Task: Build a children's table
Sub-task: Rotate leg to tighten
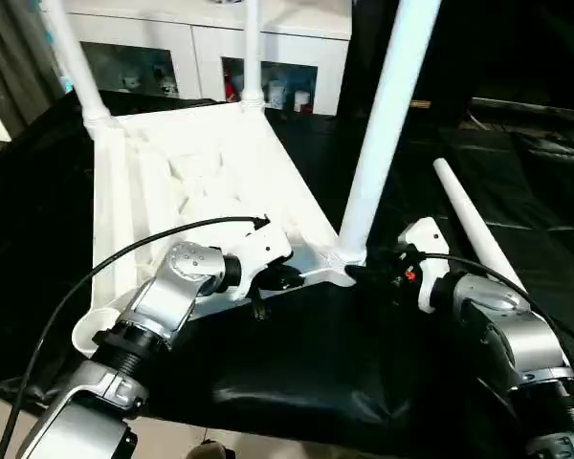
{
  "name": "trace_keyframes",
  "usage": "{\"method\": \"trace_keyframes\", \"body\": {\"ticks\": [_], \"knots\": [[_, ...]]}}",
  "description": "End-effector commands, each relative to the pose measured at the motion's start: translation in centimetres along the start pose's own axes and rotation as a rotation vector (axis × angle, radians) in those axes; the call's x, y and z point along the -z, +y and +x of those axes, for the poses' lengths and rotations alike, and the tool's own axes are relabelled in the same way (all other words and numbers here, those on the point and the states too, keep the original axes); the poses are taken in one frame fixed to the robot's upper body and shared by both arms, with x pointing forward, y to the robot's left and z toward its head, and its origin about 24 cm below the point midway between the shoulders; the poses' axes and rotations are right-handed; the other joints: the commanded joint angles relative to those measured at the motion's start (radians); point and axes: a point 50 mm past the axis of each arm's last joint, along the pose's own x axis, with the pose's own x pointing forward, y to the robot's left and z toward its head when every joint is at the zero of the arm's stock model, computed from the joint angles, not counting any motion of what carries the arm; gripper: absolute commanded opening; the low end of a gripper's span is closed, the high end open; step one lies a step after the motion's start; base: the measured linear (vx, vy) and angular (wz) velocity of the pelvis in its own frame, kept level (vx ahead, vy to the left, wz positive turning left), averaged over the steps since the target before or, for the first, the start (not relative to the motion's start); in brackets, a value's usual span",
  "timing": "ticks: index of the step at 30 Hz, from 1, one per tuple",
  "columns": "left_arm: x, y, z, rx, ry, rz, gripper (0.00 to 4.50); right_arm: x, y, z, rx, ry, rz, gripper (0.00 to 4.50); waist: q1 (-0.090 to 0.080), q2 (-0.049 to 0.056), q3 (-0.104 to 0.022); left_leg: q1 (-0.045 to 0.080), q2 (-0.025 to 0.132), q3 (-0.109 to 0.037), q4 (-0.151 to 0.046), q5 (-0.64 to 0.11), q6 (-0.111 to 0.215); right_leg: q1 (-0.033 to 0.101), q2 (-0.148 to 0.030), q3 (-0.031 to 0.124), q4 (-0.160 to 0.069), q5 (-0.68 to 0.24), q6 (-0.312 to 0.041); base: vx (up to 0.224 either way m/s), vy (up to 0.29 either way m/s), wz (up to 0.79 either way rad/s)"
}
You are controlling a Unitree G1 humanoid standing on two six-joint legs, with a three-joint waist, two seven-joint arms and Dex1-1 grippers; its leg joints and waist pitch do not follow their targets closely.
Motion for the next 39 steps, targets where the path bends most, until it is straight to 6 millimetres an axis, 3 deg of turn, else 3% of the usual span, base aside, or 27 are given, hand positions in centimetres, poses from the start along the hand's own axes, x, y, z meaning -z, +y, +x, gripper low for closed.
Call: {"method": "trace_keyframes", "body": {"ticks": [1,10,12,25,39], "knots": [[-2.0,-1.2,1.0,0.081,-0.067,0.074,0.00,-0.9,0.2,0.5,-0.026,-0.029,-0.028,3.32,-0.002,-0.004,-0.076,0.031,0.024,0.002,-0.070,-0.237,0.022,0.041,-0.020,0.019,-0.064,-0.138,-0.239,0.000,0.000,0.00],[-1.8,-1.2,0.9,0.079,-0.060,0.071,0.00,-1.2,-0.1,0.9,-0.034,-0.039,-0.026,3.32,0.004,-0.007,-0.076,0.031,0.024,0.002,-0.071,-0.238,0.016,0.041,-0.021,0.020,-0.063,-0.143,-0.229,0.000,0.000,0.00],[-1.8,-1.2,0.9,0.078,-0.058,0.071,0.00,-1.2,-0.1,0.9,-0.038,-0.036,-0.025,2.99,0.004,-0.007,-0.076,0.030,0.024,0.002,-0.071,-0.234,0.018,0.042,-0.020,0.020,-0.063,-0.139,-0.230,0.000,0.000,0.00],[-1.7,-1.0,0.7,0.073,-0.052,0.067,0.00,-0.5,0.0,0.5,-0.061,0.002,-0.036,2.16,0.005,-0.007,-0.076,0.030,0.023,0.002,-0.071,-0.238,0.017,0.042,-0.021,0.019,-0.064,-0.156,-0.226,0.000,0.000,0.00],[-1.6,-0.9,0.7,0.062,-0.052,0.058,0.00,0.6,0.5,0.7,-0.039,0.008,0.016,2.06,0.004,-0.008,-0.077,0.029,0.023,0.002,-0.071,-0.234,0.018,0.042,-0.021,0.019,-0.064,-0.153,-0.227,0.000,0.000,0.00]]}}
